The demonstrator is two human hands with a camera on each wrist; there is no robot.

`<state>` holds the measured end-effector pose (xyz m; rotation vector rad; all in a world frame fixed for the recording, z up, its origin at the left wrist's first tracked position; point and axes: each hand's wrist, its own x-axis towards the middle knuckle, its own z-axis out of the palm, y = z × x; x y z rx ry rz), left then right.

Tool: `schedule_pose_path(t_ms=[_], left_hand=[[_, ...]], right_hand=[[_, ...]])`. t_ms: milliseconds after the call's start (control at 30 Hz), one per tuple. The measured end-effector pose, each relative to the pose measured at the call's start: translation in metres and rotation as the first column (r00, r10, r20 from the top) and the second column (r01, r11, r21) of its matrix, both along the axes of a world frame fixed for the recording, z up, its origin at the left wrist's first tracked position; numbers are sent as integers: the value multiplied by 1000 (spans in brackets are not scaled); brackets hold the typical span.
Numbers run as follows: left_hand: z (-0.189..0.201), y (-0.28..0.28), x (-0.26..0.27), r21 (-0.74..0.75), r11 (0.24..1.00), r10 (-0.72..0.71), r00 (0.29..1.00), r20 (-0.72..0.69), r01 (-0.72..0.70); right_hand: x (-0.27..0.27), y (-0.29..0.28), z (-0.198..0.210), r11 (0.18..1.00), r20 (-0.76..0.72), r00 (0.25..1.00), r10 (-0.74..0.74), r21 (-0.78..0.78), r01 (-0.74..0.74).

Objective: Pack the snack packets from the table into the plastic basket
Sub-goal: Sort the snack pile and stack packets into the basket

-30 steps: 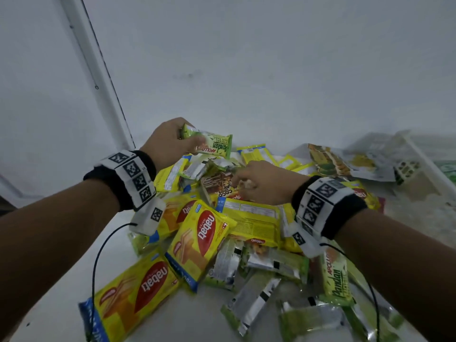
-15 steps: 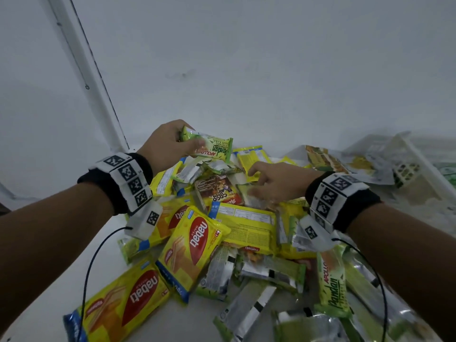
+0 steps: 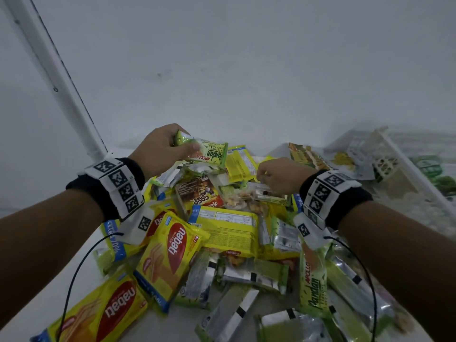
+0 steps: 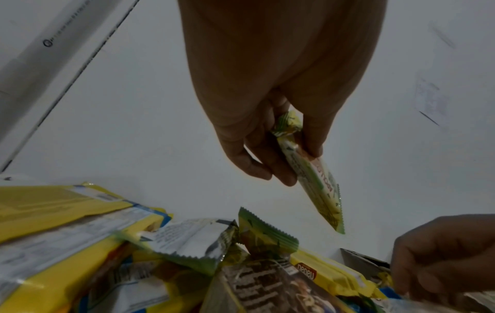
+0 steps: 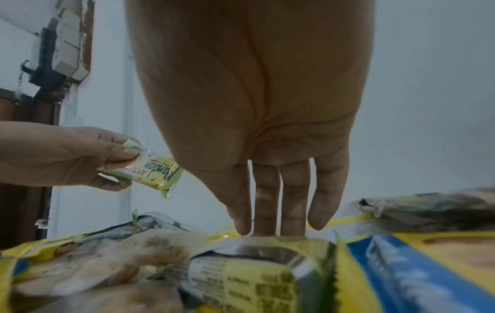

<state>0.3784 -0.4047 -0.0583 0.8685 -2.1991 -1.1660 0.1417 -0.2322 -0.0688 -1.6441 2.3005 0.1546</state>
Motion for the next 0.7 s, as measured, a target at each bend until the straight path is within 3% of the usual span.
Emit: schedule_pose_path(t_ms=[267, 367, 533, 700], left_hand=[[2, 8, -9, -11, 1000, -12, 1000, -3, 12], [3, 10, -11, -7, 1000, -20, 1000, -1, 20], [9, 15, -14, -1, 999, -33, 999, -19, 33], [16, 16, -13, -20, 1000, -2, 999, -37, 2]], right_hand=[[-5, 15, 4, 981, 76, 995, 62, 177, -75], [-2, 18, -6, 996, 39, 998, 57, 64, -60], [-2, 27, 7, 996, 141, 990, 13, -86, -1], [-3, 34, 30, 891, 364, 923, -126, -366, 266]])
